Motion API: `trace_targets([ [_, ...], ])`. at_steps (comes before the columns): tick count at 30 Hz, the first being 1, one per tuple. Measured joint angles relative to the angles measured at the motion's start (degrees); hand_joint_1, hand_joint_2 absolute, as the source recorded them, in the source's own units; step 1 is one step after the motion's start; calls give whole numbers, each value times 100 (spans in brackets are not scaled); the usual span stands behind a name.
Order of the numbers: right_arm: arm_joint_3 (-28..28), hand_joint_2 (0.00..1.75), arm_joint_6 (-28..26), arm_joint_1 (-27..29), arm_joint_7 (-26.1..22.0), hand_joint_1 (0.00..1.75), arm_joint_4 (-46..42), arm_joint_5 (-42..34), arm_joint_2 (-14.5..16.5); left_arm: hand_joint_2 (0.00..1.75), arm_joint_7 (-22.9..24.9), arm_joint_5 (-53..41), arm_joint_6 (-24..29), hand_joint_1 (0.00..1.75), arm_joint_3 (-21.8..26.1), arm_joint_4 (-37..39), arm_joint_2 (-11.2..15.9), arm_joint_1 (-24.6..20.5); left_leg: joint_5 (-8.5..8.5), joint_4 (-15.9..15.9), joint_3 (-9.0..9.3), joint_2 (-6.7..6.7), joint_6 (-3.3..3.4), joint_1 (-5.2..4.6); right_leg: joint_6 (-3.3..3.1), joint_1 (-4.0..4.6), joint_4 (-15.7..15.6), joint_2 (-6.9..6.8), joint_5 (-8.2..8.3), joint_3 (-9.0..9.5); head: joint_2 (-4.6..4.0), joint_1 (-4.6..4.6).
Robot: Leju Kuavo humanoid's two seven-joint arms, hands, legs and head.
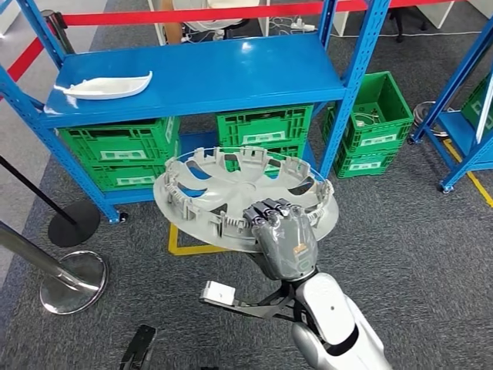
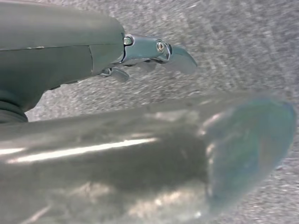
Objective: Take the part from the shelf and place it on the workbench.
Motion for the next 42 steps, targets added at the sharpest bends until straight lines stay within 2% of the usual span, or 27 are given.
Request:
trace_targets([
  [1, 0, 175, 1, -20, 11, 175, -1, 0, 0, 0, 2, -1, 0, 0, 0, 0, 0, -7, 132, -253, 244, 0, -12, 16, 24, -6, 31, 0, 63, -101, 0, 0],
  [2, 0, 175, 1, -41, 19, 175, -3, 0, 2, 0, 4, -2, 0, 0, 0, 0, -2, -18, 153, -638, 555, 0, -20, 27, 55, -4, 67, 0, 117, -195, 0, -3],
  [3, -1, 175, -1, -65, 35, 175, -7, 0, 3, 0, 5, -4, -1, 0, 0, 0, -4, -35, 94, -1039, 835, -6, 8, 27, 89, -1, 99, 1, 169, -272, 0, 0],
  [4, 0, 175, -3, -89, 76, 175, -10, -1, 4, 0, 7, -10, -2, 0, 0, 0, -8, -50, 6, -1352, 1022, -11, 50, 20, 122, 4, 114, 1, 223, -326, 0, 1],
  [5, 4, 175, -3, -119, 148, 175, -15, -1, 3, 0, 9, -20, -7, 0, 0, 0, -10, -58, -62, -1541, 1104, -15, 109, 2, 152, 3, 104, 0, 281, -363, 0, 2],
  [7, 24, 175, 7, -198, 371, 175, -30, -2, -21, 0, 24, -47, -22, 0, 0, 0, -10, -39, -4, -1604, 1047, -6, 232, -17, 212, -24, 57, 0, 389, -404, 0, 5],
  [8, 37, 175, 25, -255, 522, 175, -51, -3, -54, 0, 38, -61, -33, 0, 0, 0, -9, -24, 50, -1605, 1011, 2, 281, -18, 244, -38, 99, 1, 344, -449, 0, 12],
  [9, 56, 175, 49, -338, 688, 175, -83, -3, -106, 0, 54, -73, -42, 0, 0, 0, -10, -13, 108, -1608, 970, 10, 321, -14, 275, -46, 268, 3, 198, -528, 0, 23],
  [10, 96, 175, 84, -462, 901, 175, -133, -4, -188, 0, 70, -89, -51, 0, -1, 0, -13, -9, 166, -1607, 917, 16, 349, -12, 300, -51, 581, 4, -35, -650, 0, 32],
  [12, 224, 175, 155, -805, 1400, 175, -266, -8, -406, 0, 105, -121, -68, 0, -4, 0, -22, -9, 271, -1599, 792, 15, 372, -24, 332, -52, 1395, 4, -533, -905, 0, 45],
  [13, 298, 175, 182, -978, 1629, 175, -334, -9, -520, 0, 119, -133, -77, 0, -6, 0, -26, -8, 318, -1595, 732, 15, 372, -30, 337, -51, 1664, 5, -662, -946, 0, 44],
  [14, 355, 175, 198, -1124, 1788, 175, -392, -8, -617, 0, 127, -142, -83, 0, -7, 0, -29, -6, 359, -1594, 680, 15, 368, -34, 335, -50, 1713, 5, -688, -871, 0, 45],
  [15, 406, 175, 211, -1247, 1895, 175, -443, -4, -703, 0, 132, -150, -87, 0, -7, 0, -31, -5, 395, -1593, 636, 14, 359, -36, 325, -50, 1534, 5, -627, -675, 0, 46],
  [17, 516, 175, 239, -1494, 2085, 175, -533, 1, -855, 0, 147, -166, -90, 0, -8, 0, -39, -7, 452, -1587, 572, 13, 320, -42, 290, -48, 788, 5, -449, -102, 0, 47],
  [18, 596, 175, 255, -1646, 2214, 175, -577, 0, -932, 0, 158, -170, -91, 0, -10, 0, -43, -12, 477, -1570, 539, 14, 295, -54, 270, -47, 456, 7, -401, 127, 0, 43],
  [19, 688, 175, 274, -1795, 2371, 175, -619, -2, -1012, 0, 170, -174, -92, 0, -11, 0, -47, -17, 498, -1552, 505, 18, 276, -68, 254, -50, 243, 12, -381, 256, 0, 36],
  [20, 778, 175, 294, -1923, 2531, 175, -651, -4, -1086, 0, 181, -175, -93, 0, -13, 0, -48, -20, 525, -1537, 472, 22, 288, -84, 249, -51, 156, 16, -387, 290, 0, 31],
  [23, 1092, 175, 375, -2195, 3113, 175, -694, -5, -1325, 0, 208, -179, -94, 0, -13, 0, -46, -5, 610, -1544, 423, 26, 440, -96, 231, -50, 139, 20, -322, 250, 0, 21],
  [24, 1205, 175, 398, -2298, 3307, 175, -701, -7, -1408, 0, 215, -180, -94, 0, -13, 0, -47, 1, 633, -1560, 418, 26, 474, -96, 211, -45, 139, 21, -308, 236, 0, 21],
  [25, 1298, 175, 414, -2404, 3449, 175, -706, -10, -1478, 0, 221, -183, -94, 0, -13, 0, -48, 4, 657, -1580, 415, 26, 479, -95, 190, -39, 139, 22, -295, 222, 0, 21],
  [27, 1468, 175, 449, -2570, 3678, 175, -720, -14, -1594, 0, 229, -194, -95, 0, -14, 0, -48, 4, 699, -1619, 409, 28, 442, -92, 153, -28, 139, 25, -271, 195, 0, 22],
  [33, 1797, 175, 513, -2801, 3899, 175, -752, -14, -1784, 0, 254, -234, -97, 0, -21, 0, -64, 3, 798, -1685, 346, 28, 229, -68, 105, -8, 141, 17, -198, 106, 0, 23],
  [34, 1836, 175, 527, -2816, 3915, 175, -754, -15, -1797, 0, 269, -239, -97, 0, -25, 0, -68, 2, 802, -1683, 325, 26, 234, -69, 122, -14, 132, 9, -178, 94, 0, 25],
  [37, 1905, 175, 558, -2868, 3930, 175, -755, -16, -1823, 0, 297, -253, -96, 0, -47, 0, -92, -2, 893, -1846, 356, 19, 334, -39, 206, -16, 81, -3, -144, 67, 0, 17],
  [39, 1934, 175, 563, -2911, 3931, 175, -756, -15, -1845, 0, 299, -258, -97, 0, -57, 0, -110, -14, 1010, -2017, 418, 9, 343, 24, 261, -9, 374, 16, -382, -65, 0, 36],
  [41, 1974, 175, 572, -2944, 3932, 175, -755, -15, -1865, 0, 302, -258, -100, 0, -60, 0, -120, -23, 1063, -2047, 398, -26, 312, 65, 339, -51, 1087, 27, -805, -339, 0, 55],
  [42, 1997, 175, 578, -2947, 3932, 175, -750, -15, -1870, 0, 304, -258, -102, 0, -61, 0, -124, -22, 1078, -2041, 373, -56, 288, 87, 382, -82, 1408, 27, -953, -453, 0, 57],
])
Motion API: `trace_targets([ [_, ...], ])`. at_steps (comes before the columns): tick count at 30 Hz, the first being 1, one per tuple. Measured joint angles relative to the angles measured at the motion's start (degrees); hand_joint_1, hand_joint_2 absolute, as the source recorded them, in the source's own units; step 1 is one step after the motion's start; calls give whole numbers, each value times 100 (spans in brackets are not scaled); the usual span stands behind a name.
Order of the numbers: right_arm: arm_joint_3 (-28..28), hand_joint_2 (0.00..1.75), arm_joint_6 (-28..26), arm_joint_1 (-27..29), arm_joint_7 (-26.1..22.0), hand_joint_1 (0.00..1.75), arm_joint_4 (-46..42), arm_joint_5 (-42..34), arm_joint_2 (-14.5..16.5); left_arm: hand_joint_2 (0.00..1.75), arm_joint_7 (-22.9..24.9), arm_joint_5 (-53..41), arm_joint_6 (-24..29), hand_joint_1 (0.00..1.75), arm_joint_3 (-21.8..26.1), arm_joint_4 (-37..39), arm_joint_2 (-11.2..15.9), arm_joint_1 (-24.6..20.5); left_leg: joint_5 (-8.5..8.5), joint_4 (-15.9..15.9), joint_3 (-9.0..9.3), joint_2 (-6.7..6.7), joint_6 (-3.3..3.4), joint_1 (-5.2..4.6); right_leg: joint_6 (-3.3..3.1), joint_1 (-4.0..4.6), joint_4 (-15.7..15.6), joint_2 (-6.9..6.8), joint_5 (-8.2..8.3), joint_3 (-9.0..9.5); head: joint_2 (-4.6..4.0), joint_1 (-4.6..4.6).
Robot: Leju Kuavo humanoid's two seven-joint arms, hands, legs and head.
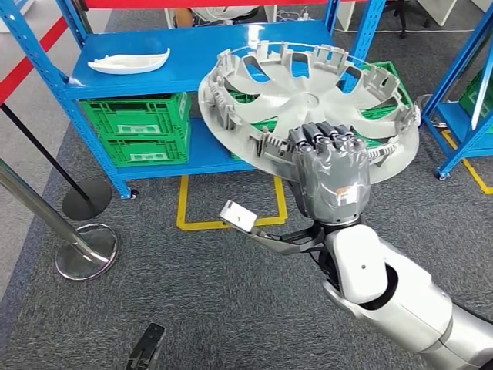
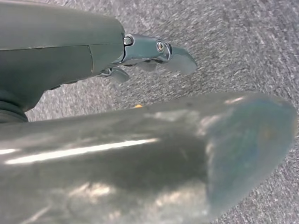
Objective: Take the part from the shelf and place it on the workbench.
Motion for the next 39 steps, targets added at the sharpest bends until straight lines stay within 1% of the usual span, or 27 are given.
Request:
trace_targets([
  [1, 24, 175, 7, 0, 0, 175, 8, -1, -2, 0, 3, 3, -3, 0, -1, 0, -4, 2, 18, 9, -29, -39, -32, 27, 45, -35, 155, 0, -52, -35, 0, -1],
  [2, 50, 175, 12, 0, 0, 175, 19, -2, -3, 0, 8, 9, -9, 0, -1, 0, -6, 1, 38, 27, -65, -87, -74, 63, 97, -75, 77, 2, 5, 43, 0, -2],
  [4, 90, 175, 9, -4, 0, 175, 45, -4, -3, 0, 17, 20, -27, 0, -1, 0, -8, -8, 60, 126, -172, -200, -191, 151, 235, -178, -627, 99, 270, 475, 0, 1],
  [5, 103, 175, 5, -9, 0, 175, 63, -5, -2, 0, 23, 23, -39, 0, -1, -4, 5, -15, 65, 197, -242, -260, -258, 177, 271, -210, -946, 193, 361, 664, 0, 11],
  [6, 112, 175, -5, -17, -1, 175, 82, -5, 1, 0, 29, 23, -49, 0, -1, -8, 16, -21, 75, 268, -308, -313, -314, 188, 253, -232, -1122, 264, 399, 772, 0, 16],
  [7, 119, 175, -16, -27, -1, 175, 104, -5, 4, 0, 36, 24, -61, 0, -1, -11, 30, -22, 99, 314, -363, -359, -357, 186, 200, -234, -1147, 307, 394, 785, 0, 18],
  [9, 132, 175, -38, -41, -1, 175, 162, -5, 16, 0, 56, 23, -79, 0, -1, -15, 53, -10, 168, 317, -423, -427, -400, 177, 30, -217, -1016, 234, 416, 700, 0, 5],
  [10, 136, 175, -42, -42, 0, 175, 192, -5, 22, 0, 68, 22, -88, 0, -1, -15, 63, -3, 165, 327, -448, -397, -407, 176, -24, -210, -985, 187, 431, 668, 0, -8],
  [12, 135, 175, -46, -47, 0, 175, 244, -5, 36, 0, 87, 19, -96, 0, -1, -15, 75, -1, -68, 652, -600, -210, -392, 147, -120, -188, -979, 90, 468, 634, 0, -43],
  [14, 133, 175, -57, -53, 0, 175, 286, -4, 42, 0, 95, 17, -97, 0, -1, -15, 75, -15, -522, 1462, -918, -27, -339, 84, -185, -139, -995, -18, 504, 605, 0, -74],
  [15, 134, 175, -65, -55, 0, 175, 306, -3, 44, 0, 97, 17, -97, 0, -1, -15, 75, -20, -714, 1869, -1064, 1, -308, 56, -205, -110, -997, -81, 517, 588, 0, -77],
  [16, 137, 175, -73, -55, 0, 175, 324, -3, 45, 0, 97, 17, -97, 0, -1, -15, 74, -21, -819, 2124, -1132, 7, -269, 27, -218, -82, -997, -147, 525, 573, 0, -77],
  [17, 139, 175, -78, -55, 0, 175, 340, -3, 46, 0, 97, 17, -97, 0, -1, -15, 74, -19, -828, 2168, -1094, 10, -222, -5, -225, -54, -997, -213, 529, 563, 0, -77],
  [19, 139, 175, -87, -60, 0, 175, 366, -4, 48, 0, 97, 17, -97, 0, -1, -15, 75, -20, -628, 1651, -710, 96, -89, -95, -231, -8, -998, -342, 533, 555, 0, -75],
  [21, 136, 175, -118, -71, 0, 175, 381, -4, 49, 0, 97, 17, -97, 0, -1, -15, 75, -41, -496, 966, -286, 392, 33, -223, -222, 40, -999, -460, 528, 550, 0, -72],
  [23, 136, 175, -175, -79, 0, 175, 397, -3, 55, 0, 97, 18, -97, 0, -2, -15, 73, -55, -497, 698, -165, 525, 60, -295, -200, 78, -1014, -580, 524, 553, 0, -69],
  [25, 140, 175, -218, -81, 0, 175, 423, -3, 64, 0, 97, 23, -97, 0, -2, -15, 77, -41, -461, 655, -178, 367, 71, -275, -156, 83, -1035, -656, 507, 572, 0, -68],
  [27, 141, 175, -236, -82, 1, 175, 452, -4, 69, 0, 97, 29, -96, 0, -1, -15, 82, -35, -426, 618, -168, 217, 114, -235, -102, 59, -833, -415, 348, 498, 0, -54],
  [29, 143, 175, -245, -80, 2, 175, 481, -5, 69, 0, 97, 30, -97, 0, -1, -15, 76, -46, -406, 609, -172, 65, 144, -214, -69, 42, -181, -93, 7, 212, 0, -30],
  [30, 145, 175, -247, -77, 1, 175, 496, -5, 69, 0, 97, 30, -97, 0, -2, -15, 72, -47, -402, 610, -177, -17, 154, -213, -61, 44, 206, -35, -148, 28, 0, -23],
  [31, 148, 175, -247, -73, 2, 175, 511, -5, 69, 0, 96, 30, -98, 0, -2, -15, 70, -41, -398, 611, -179, -103, 161, -215, -57, 46, 477, -15, -217, -110, 0, -21],
  [32, 152, 175, -247, -70, 2, 175, 526, -5, 69, 0, 97, 31, -97, 0, -3, -15, 70, -34, -394, 613, -180, -191, 164, -216, -59, 47, 555, -9, -177, -164, 0, -20],
  [33, 157, 175, -247, -68, 1, 175, 540, -5, 69, 0, 97, 33, -97, 0, -3, -15, 71, -27, -388, 615, -178, -283, 162, -215, -67, 46, 401, 3, -26, -107, 0, -21],
  [34, 163, 175, -247, -68, 2, 175, 552, -5, 69, 0, 97, 35, -97, 0, -3, -15, 72, -24, -382, 618, -177, -372, 156, -213, -79, 40, 57, 52, 191, 44, 0, -20],
  [36, 177, 175, -248, -74, 2, 175, 571, -5, 70, 0, 97, 42, -94, 0, -2, -15, 69, -24, -364, 636, -196, -529, 127, -208, -111, 6, -709, 310, 498, 406, 0, -23],
  [38, 190, 175, -259, -78, 2, 175, 584, -4, 72, 0, 96, 56, -89, 0, -1, -15, 70, -17, -323, 637, -249, -650, 66, -191, -139, -10, -1047, 487, 548, 574, 0, -27],
  [39, 195, 175, -267, -81, 2, 175, 591, -4, 74, 0, 95, 62, -83, 0, -1, -15, 70, -1, -297, 628, -274, -709, 27, -179, -154, -2, -1083, 460, 549, 594, 0, -29],
])
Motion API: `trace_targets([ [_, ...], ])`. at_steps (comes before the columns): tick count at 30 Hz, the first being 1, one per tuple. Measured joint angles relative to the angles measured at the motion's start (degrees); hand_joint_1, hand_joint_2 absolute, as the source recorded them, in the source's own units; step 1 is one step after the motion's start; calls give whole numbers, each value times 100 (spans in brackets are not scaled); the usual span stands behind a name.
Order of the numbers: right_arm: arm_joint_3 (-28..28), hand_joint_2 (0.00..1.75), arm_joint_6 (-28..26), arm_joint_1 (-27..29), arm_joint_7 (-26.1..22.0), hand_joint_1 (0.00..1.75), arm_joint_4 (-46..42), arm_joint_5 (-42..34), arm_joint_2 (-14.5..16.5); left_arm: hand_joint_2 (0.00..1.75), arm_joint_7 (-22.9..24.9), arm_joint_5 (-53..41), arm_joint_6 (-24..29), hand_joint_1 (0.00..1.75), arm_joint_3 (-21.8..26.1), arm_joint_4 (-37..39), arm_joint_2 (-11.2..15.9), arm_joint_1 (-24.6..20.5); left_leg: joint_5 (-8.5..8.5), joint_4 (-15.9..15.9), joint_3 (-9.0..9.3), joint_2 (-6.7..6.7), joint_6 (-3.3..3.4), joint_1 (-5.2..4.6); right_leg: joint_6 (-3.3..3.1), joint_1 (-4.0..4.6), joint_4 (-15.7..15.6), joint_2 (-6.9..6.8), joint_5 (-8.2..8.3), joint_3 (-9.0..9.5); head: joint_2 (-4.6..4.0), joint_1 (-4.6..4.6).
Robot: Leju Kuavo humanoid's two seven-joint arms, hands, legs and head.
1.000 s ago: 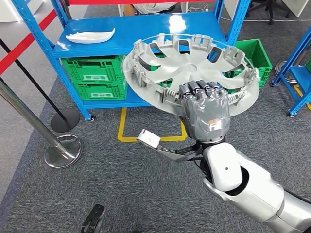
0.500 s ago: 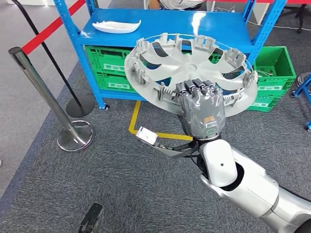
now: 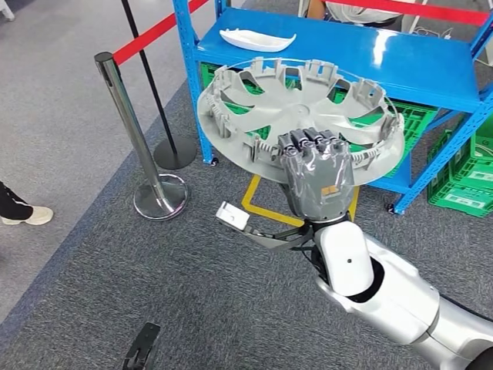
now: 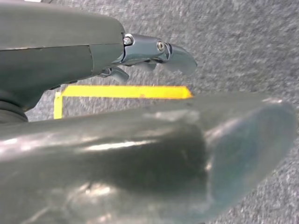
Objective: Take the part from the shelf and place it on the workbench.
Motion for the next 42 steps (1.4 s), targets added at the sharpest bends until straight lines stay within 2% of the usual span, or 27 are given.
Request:
trace_targets([
  [1, 4, 175, -7, -1, -1, 175, 8, 0, 4, 0, 0, 5, 5, 0, 1, -1, 9, 23, 20, -15, -17, -40, -34, 11, -28, 0, -8, -59, 17, 1, 0, 3],
  [3, 7, 175, -11, 2, -2, 175, 24, -1, 22, 0, -2, 13, 18, 0, 1, -3, 10, 58, -67, 97, -91, 159, -101, -14, -92, -19, -56, -195, 54, 24, 0, -41],
  [5, 7, 175, -12, 5, -2, 175, 33, 1, 37, 0, -4, 17, 23, 0, 1, -4, 4, 54, -377, 626, -346, 536, -169, -24, -134, -32, -90, -345, 73, 39, 0, -103],
  [7, 8, 175, -13, 13, -1, 175, 38, 1, 38, 0, -6, 18, 23, 0, 1, -4, 2, 50, -680, 1339, -679, 691, -226, 22, -145, -32, -91, -507, 69, 38, 0, -121],
  [8, 9, 175, -13, 23, -1, 175, 39, 1, 38, 0, -7, 18, 23, 0, 1, -4, 2, 56, -711, 1518, -757, 713, -248, 48, -144, -35, -91, -590, 64, 39, 0, -124],
  [9, 9, 175, -14, 32, -1, 175, 39, 1, 38, 0, -8, 18, 24, 0, 1, -4, 2, 63, -637, 1476, -725, 730, -267, 71, -138, -39, -90, -669, 58, 40, 0, -123],
  [10, 9, 175, -14, 40, -2, 175, 39, 0, 38, 0, -10, 18, 25, 0, 1, -4, 2, 67, -481, 1218, -579, 774, -282, 89, -124, -44, -90, -746, 49, 46, 0, -123],
  [12, -1, 175, -16, 45, -1, 175, 33, -1, 37, 0, -14, 16, 33, 0, 1, -4, 2, 65, -176, 452, -146, 1015, -295, 85, -71, -29, -79, -875, 18, 61, 0, -131],
  [14, -16, 175, -22, 47, 0, 175, 21, 1, 33, 0, -16, 11, 43, 0, -1, -4, -4, 60, -94, 31, 76, 1162, -231, 57, -1, 6, -81, -982, -14, 83, 0, -131],
  [16, -24, 175, -26, 57, 1, 175, 7, 1, 31, 0, -17, -2, 53, 0, -1, -4, -6, 79, -117, -11, 78, 1052, -125, 41, 68, 15, -118, -1098, -34, 132, 0, -125],
  [17, -27, 175, -26, 67, 1, 175, -2, 1, 29, 0, -17, -13, 62, 0, -1, -4, -7, 97, -118, -19, 84, 985, -84, 45, 103, 5, -113, -1084, -66, 146, 0, -121],
  [18, -37, 175, -25, 83, 1, 175, -13, 0, 26, 0, -16, -23, 74, 0, 0, -4, -7, 111, -116, -27, 92, 918, -46, 54, 127, -9, -38, -986, -137, 126, 0, -111],
  [20, -67, 175, -25, 129, 2, 175, -43, -1, 0, 0, -15, -43, 92, 0, -1, -4, -15, 116, -112, -38, 105, 783, 22, 71, 140, -21, 497, -659, -436, -124, 0, -79],
  [22, -91, 175, -25, 189, 2, 175, -70, 1, -38, 0, -15, -60, 104, 0, -2, -4, -36, 113, -119, -37, 109, 631, 61, 61, 125, -6, 1284, -485, -737, -533, 0, -61],
  [23, -96, 175, -26, 218, 2, 175, -80, 1, -53, 0, -15, -69, 109, 0, -2, -4, -47, 119, -121, -37, 113, 547, 67, 55, 119, -1, 1515, -463, -769, -677, 0, -59],
  [24, -99, 175, -26, 243, 2, 175, -90, 0, -67, 0, -15, -75, 114, 0, -2, -4, -56, 126, -123, -36, 121, 463, 69, 52, 108, 1, 1524, -454, -686, -718, 0, -59],
  [26, -103, 175, -25, 268, 2, 175, -107, -2, -91, 0, -15, -84, 119, 0, -2, -4, -67, 137, -123, -33, 144, 289, 63, 56, 78, -9, 910, -356, -263, -481, 0, -56],
  [28, -106, 175, -24, 273, 3, 175, -124, -2, -110, 0, -15, -89, 121, 0, -2, -4, -77, 133, -118, -20, 139, 139, 23, 54, 59, -41, 187, -106, 29, -146, 0, -57],
  [30, -104, 175, -22, 272, 3, 175, -146, 1, -114, 0, -15, -96, 121, 0, -2, -4, -88, 135, -89, -23, 101, 22, -54, 73, 46, -41, -44, 8, 45, -17, 0, -62],
  [32, -103, 175, -20, 270, 2, 175, -161, 1, -115, 0, -15, -98, 121, 0, -2, -4, -95, 160, -63, -39, 75, -51, -128, 100, -2, -30, -75, -105, 69, 8, 0, -61],
  [34, -103, 175, -17, 273, 1, 175, -169, -1, -115, 0, -13, -98, 122, 0, -2, -4, -101, 170, -204, 163, -37, 196, -186, 76, -71, -43, -123, -247, 102, 35, 0, -104],
  [36, -103, 175, -16, 278, 1, 175, -180, 1, -117, 0, -11, -98, 124, 0, -2, -4, -106, 154, -547, 803, -345, 577, -231, 59, -110, -37, -145, -397, 111, 45, 0, -148],
  [38, -101, 175, -16, 282, 1, 175, -184, 2, -119, 0, -10, -99, 122, 0, -2, -4, -107, 149, -787, 1461, -653, 705, -261, 75, -118, -27, -145, -555, 106, 46, 0, -150],
  [39, -99, 175, -15, 283, 1, 175, -184, 2, -119, 0, -8, -101, 122, 0, -2, -4, -107, 151, -768, 1549, -688, 721, -267, 80, -118, -26, -145, -634, 102, 47, 0, -152],
  [40, -97, 175, -14, 283, 1, 175, -184, 1, -119, 0, -4, -103, 121, 0, -2, -4, -106, 153, -651, 1406, -605, 742, -269, 82, -114, -27, -144, -711, 97, 51, 0, -152],
  [41, -95, 175, -13, 283, 1, 175, -184, 0, -119, 0, -1, -107, 120, 0, -2, -4, -105, 151, -477, 1074, -419, 796, -267, 83, -103, -27, -144, -783, 89, 57, 0, -152],
  [42, -93, 175, -12, 281, 1, 175, -184, 0, -119, 0, 2, -111, 117, 0, -3, -4, -108, 145, -319, 668, -188, 932, -268, 74, -84, -15, -141, -850, 77, 62, 0, -154],
])
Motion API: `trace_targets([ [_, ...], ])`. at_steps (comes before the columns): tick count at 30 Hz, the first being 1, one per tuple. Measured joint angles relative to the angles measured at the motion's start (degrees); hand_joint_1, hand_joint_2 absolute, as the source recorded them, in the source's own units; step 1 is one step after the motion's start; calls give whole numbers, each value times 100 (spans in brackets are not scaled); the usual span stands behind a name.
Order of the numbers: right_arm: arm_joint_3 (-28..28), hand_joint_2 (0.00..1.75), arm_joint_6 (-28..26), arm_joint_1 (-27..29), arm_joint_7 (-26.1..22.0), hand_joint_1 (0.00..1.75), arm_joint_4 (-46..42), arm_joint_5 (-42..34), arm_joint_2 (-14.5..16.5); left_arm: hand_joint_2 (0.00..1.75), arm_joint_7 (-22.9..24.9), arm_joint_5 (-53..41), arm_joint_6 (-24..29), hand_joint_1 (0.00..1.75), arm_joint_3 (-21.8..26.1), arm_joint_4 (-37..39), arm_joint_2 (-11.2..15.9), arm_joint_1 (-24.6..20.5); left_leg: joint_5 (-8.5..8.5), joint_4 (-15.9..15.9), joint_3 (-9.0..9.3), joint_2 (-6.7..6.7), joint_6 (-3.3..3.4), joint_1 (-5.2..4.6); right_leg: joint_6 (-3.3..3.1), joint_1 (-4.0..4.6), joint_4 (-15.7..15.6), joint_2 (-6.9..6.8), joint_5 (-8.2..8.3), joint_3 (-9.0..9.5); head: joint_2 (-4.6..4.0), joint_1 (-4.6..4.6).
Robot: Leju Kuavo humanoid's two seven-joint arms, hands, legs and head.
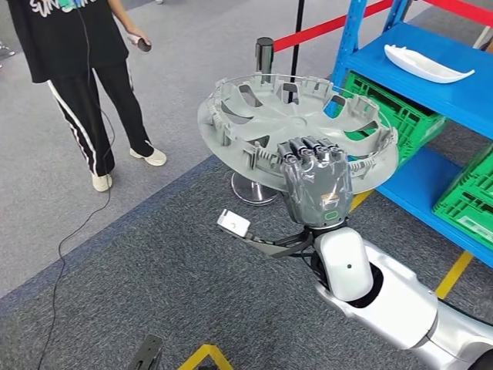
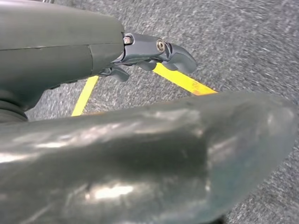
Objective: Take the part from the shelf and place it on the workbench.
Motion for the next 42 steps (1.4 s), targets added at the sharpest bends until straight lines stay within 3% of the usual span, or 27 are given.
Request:
trace_targets([
  [2, -1, 175, 2, -11, 0, 175, -1, 1, -1, 0, 1, -4, -8, 0, -3, 0, -7, -19, 162, -577, 305, 184, 60, -29, 58, 37, 19, -112, -29, 3, 0, 4],
  [3, -1, 175, 3, -16, 0, 175, -2, 2, -2, 0, 1, -4, -10, 0, -4, 0, -11, -25, 167, -677, 343, 209, 103, -49, 89, 54, 19, -166, -37, 8, 0, 8],
  [5, 6, 175, 4, -19, 0, 175, -2, 1, -2, 0, 1, -4, -13, 0, -5, 0, -7, -20, 181, -699, 322, 60, 207, -60, 152, 45, 0, -256, -50, 30, 0, 20],
  [7, 11, 175, 5, -17, 0, 175, -3, 0, -2, 0, 2, -4, -13, 0, -5, 0, 2, -12, 194, -714, 329, -80, 288, -41, 202, 12, 186, -58, -196, -39, 0, 34],
  [9, 13, 175, 6, -15, 0, 175, -3, -1, -2, 0, 3, -4, -16, 0, -5, 0, 3, -22, 198, -719, 335, -214, 345, -31, 213, 1, 840, 266, -525, -341, 0, 60],
  [11, 17, 175, 7, -11, 0, 175, -2, 0, -2, 0, 7, -4, -28, 0, -5, 0, -1, -30, 198, -719, 334, -363, 368, -39, 204, 11, 1562, 371, -783, -717, 0, 70],
  [12, 21, 175, 7, -9, 0, 175, -2, 0, -2, 0, 13, -4, -34, 0, -5, 0, -1, -27, 199, -718, 335, -444, 370, -42, 196, 14, 1694, 382, -776, -807, 0, 70],
  [13, 23, 175, 7, -7, 0, 175, -2, -1, -2, 0, 19, -4, -38, 0, -5, 0, -2, -23, 202, -717, 338, -530, 367, -43, 184, 13, 1591, 392, -654, -783, 0, 69],
  [14, 26, 175, 7, -8, 0, 175, -2, -2, -2, 0, 23, -4, -39, 0, -5, 0, -2, -20, 206, -715, 342, -619, 361, -40, 169, 9, 1278, 429, -450, -649, 0, 71],
  [16, 27, 175, 6, -10, 1, 175, -3, -2, -2, 0, 27, -4, -41, 0, -5, 0, -4, -24, 218, -698, 333, -781, 330, -36, 150, -24, 473, 676, -101, -268, 0, 68],
  [18, 29, 175, 5, -13, 1, 175, -5, 1, -2, 0, 28, -4, -44, 0, -5, 0, -4, -26, 249, -689, 285, -905, 265, -20, 150, -41, 90, 878, -16, -76, 0, 63],
  [20, 32, 175, 7, -16, 0, 175, -5, 0, -2, 0, 31, -4, -47, 0, -5, 0, -4, -6, 286, -707, 239, -1014, 181, 16, 116, -22, 66, 809, -12, -57, 0, 64],
  [21, 33, 175, 9, -17, 0, 175, -5, -1, -2, 0, 33, -4, -48, 0, -5, 0, -6, 8, 276, -691, 217, -955, 148, 15, 82, -17, 47, 739, 2, -46, 0, 59],
  [23, 32, 175, 15, -21, 0, 175, -11, -1, -1, 0, 34, -4, -48, 0, -5, 0, -9, 9, 91, -402, 62, -617, 94, -5, 8, -14, 0, 587, 30, -22, 0, 25],
  [24, 32, 175, 17, -22, 0, 175, -14, 0, -1, 0, 35, -4, -47, 0, -5, 0, -11, -1, -78, -88, -91, -408, 75, -16, -14, 0, -7, 509, 31, -19, 0, 8],
  [25, 32, 175, 19, -24, 0, 175, -18, 1, -2, 0, 35, -4, -48, 0, -5, 0, -13, -13, -255, 289, -273, -291, 56, -11, -31, 10, -7, 429, 27, -19, 0, -3],
  [27, 35, 175, 22, -23, 0, 175, -17, 2, -2, 0, 36, -4, -51, 0, -5, 0, -19, -17, -415, 814, -522, -224, 37, 0, -39, 20, -6, 263, 17, -17, 0, -3],
  [28, 38, 175, 22, -23, 0, 175, -17, 1, -2, 0, 35, -4, -53, 0, -5, 0, -21, -14, -350, 798, -506, -215, 35, 0, -37, 21, -6, 184, 11, -15, 0, -4],
  [29, 39, 175, 23, -23, 0, 175, -17, 0, -2, 0, 35, -4, -55, 0, -5, 0, -21, -13, -195, 556, -371, -179, 40, -3, -29, 22, -5, 107, 3, -7, 0, -4],
  [31, 38, 175, 23, -24, 0, 175, -18, -1, -3, 0, 34, -4, -55, 0, -5, 0, -21, -21, 119, -204, 50, 62, 66, -41, 7, 43, 5, -25, -28, 12, 0, -7],
  [33, 34, 175, 26, -31, 0, 175, -18, 1, -5, 0, 35, -4, -55, 0, -5, 0, -27, -38, 220, -651, 280, 240, 140, -88, 56, 81, 13, -141, -62, 27, 0, 1],
  [35, 34, 175, 28, -37, 0, 175, -18, 2, -5, 0, 35, -4, -55, 0, -5, 0, -28, -40, 206, -703, 284, 143, 230, -108, 102, 93, 0, -268, -91, 58, 0, 8],
  [36, 35, 175, 29, -38, 0, 175, -18, 1, -5, 0, 36, -4, -55, 0, -5, 0, -27, -32, 208, -712, 288, 70, 264, -101, 134, 80, 11, -256, -120, 69, 0, 9],
  [37, 34, 175, 31, -39, 0, 175, -19, 0, -5, 0, 36, -4, -55, 0, -5, 0, -25, -28, 211, -721, 298, -4, 301, -88, 162, 63, 87, -162, -185, 49, 0, 17],
  [38, 34, 175, 32, -39, 0, 175, -20, -1, -6, 0, 35, -4, -55, 0, -5, 0, -24, -32, 216, -730, 308, -76, 339, -70, 185, 47, 287, -13, -303, -36, 0, 30],
  [40, 34, 175, 33, -38, 0, 175, -22, -1, -7, 0, 35, -4, -55, 0, -5, 0, -28, -49, 218, -734, 316, -214, 384, -50, 202, 29, 1029, 295, -643, -404, 0, 61],
  [42, 38, 175, 35, -35, 0, 175, -22, 0, -7, 0, 36, -4, -59, 0, -5, 0, -33, -54, 219, -733, 318, -373, 396, -47, 209, 28, 1672, 371, -825, -772, 0, 72],
])
